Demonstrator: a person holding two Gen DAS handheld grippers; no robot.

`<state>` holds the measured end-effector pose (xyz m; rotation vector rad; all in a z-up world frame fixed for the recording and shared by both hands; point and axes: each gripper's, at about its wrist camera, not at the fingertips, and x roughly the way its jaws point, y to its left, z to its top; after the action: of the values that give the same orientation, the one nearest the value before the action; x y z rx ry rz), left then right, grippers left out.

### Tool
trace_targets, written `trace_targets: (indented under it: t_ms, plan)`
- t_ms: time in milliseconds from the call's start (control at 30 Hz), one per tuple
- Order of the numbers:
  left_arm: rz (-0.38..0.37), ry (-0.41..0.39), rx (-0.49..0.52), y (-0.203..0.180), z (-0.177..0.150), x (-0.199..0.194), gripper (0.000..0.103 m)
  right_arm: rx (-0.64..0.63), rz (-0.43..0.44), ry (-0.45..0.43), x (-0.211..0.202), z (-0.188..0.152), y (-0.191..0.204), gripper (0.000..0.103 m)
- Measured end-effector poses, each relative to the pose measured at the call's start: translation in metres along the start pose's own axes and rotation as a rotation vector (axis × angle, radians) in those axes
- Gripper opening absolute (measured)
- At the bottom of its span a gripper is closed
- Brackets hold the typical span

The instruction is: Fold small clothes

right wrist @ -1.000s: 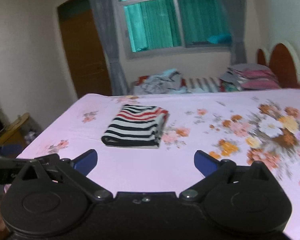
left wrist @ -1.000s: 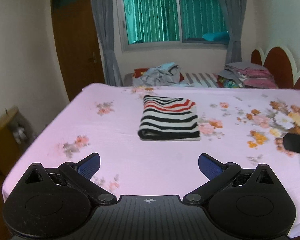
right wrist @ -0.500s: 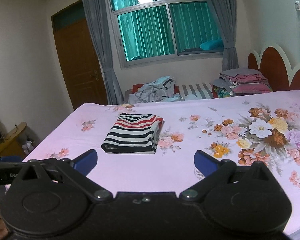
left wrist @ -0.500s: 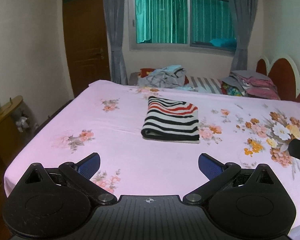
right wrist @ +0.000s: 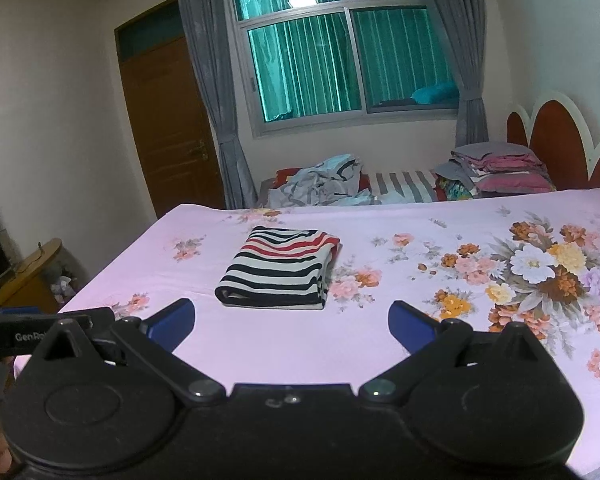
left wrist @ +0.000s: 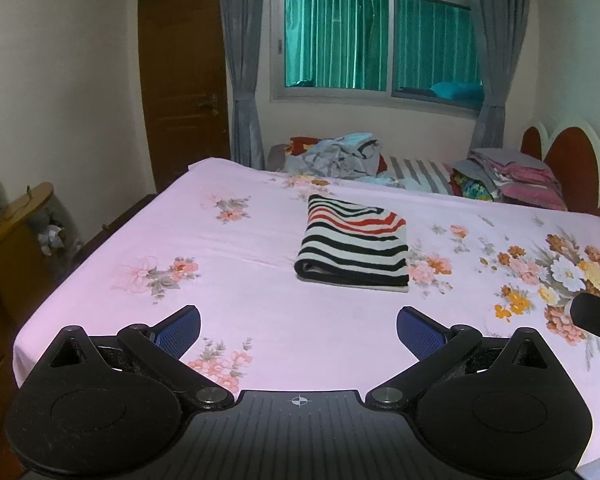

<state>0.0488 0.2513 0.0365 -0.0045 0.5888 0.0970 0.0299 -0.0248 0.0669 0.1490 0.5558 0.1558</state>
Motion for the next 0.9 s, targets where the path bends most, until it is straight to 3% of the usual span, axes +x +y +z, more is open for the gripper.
trace_targets:
  t_ms: [900]
  plan:
    - [0.018,-0.008,-0.015,0.014,0.000,0.002,0.103,0.002,-0.013,0.015,0.008,-0.002,0.005,0.103]
